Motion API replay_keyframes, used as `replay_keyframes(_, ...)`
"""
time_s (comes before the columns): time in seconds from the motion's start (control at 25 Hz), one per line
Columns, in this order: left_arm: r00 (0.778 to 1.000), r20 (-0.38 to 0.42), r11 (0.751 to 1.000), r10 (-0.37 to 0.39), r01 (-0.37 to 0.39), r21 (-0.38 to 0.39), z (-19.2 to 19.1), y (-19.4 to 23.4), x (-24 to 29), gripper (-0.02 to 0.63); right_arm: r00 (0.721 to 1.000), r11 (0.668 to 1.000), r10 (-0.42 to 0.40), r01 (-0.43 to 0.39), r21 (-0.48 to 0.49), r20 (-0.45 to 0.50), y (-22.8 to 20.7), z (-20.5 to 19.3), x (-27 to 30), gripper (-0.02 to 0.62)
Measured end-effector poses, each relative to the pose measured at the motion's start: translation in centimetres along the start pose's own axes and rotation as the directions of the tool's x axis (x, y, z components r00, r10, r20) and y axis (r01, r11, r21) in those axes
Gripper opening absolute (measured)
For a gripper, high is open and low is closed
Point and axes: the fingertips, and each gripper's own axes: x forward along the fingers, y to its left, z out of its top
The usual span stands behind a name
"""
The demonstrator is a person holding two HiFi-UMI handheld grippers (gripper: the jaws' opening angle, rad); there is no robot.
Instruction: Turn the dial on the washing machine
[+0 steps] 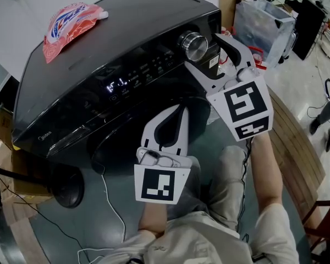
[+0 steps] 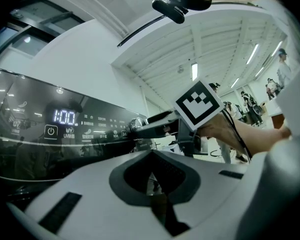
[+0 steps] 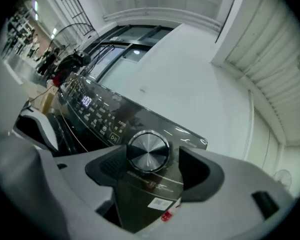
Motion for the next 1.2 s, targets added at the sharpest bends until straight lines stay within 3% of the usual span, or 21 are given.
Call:
replay_keyframes(0.36, 1.000, 0.001, 1.000, 0.007, -0.007, 0.001, 0.2, 0.1, -0.1, 0.012, 0.998, 0.977, 0.050, -0.056, -0.205, -0.035, 0.9, -0.6, 0.8, 0.347)
replay_keyframes(0.64, 1.000, 0.001, 1.000, 0.011, -0.011, -0.002, 0.0, 0.4, -0.1, 0.012, 0.997, 0.919, 0.064, -0.072, -0.387, -0.035, 2.0, -0.6, 1.0, 0.329)
replay_keyframes(0.92, 1.000, 0.003, 1.000, 0.006, -0.006, 0.009, 0.2, 0.3, 0.0, 0.012, 0.996, 0.914, 0.085, -0.083, -0.397, -0.013, 2.0, -0.4, 0.9, 0.317)
replay_keyframes(1.2, 1.000, 0.006, 1.000, 0.002, -0.003, 0.020, 0.4, 0.2, -0.1, 0.012, 0.995, 0.938, 0.100, -0.091, -0.336, 0.010, 1.6, 0.2, 0.9, 0.281)
